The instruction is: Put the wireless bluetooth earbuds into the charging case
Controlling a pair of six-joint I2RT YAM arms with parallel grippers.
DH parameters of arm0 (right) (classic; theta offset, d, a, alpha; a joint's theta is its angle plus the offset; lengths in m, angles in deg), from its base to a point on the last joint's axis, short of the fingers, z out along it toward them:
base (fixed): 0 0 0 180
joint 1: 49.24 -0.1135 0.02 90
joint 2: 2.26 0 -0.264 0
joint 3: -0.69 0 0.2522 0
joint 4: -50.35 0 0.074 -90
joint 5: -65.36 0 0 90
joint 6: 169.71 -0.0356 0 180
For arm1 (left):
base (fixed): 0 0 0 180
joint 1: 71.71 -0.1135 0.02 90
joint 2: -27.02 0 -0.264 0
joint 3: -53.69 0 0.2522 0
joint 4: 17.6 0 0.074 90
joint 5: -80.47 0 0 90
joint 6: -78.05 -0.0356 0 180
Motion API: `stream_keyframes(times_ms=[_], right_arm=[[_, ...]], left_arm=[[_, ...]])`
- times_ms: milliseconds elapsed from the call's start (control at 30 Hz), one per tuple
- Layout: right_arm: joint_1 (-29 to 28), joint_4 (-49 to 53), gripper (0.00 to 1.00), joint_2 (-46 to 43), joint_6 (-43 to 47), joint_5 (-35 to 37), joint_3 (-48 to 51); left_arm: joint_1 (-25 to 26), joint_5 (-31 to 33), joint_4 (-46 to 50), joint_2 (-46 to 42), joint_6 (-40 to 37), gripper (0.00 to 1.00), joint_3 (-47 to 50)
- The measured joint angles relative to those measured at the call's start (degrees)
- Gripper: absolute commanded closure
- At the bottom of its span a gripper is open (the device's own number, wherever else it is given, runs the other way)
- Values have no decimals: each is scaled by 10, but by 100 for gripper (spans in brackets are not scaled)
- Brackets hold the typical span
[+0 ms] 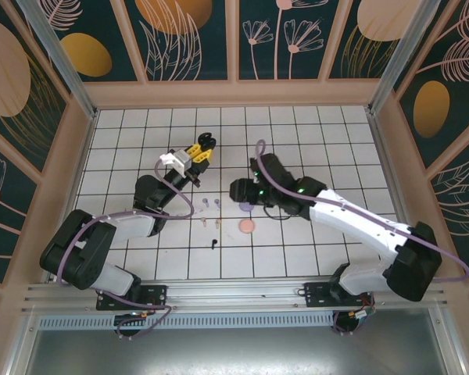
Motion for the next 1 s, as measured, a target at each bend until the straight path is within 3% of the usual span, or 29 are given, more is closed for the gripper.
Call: stream_keyframes(times_ms=[333,533,1000], right_arm=[[-93,0,46,106,-119,4,29],[-134,24,49,203,-155,9,-14],[-166,68,56,309,-195,9,-109]], left_arm=[[-15,88,-35,6,51,100,3],[-32,119,-67,14,86,100,13],[-53,158,-100,7,106,100,59]])
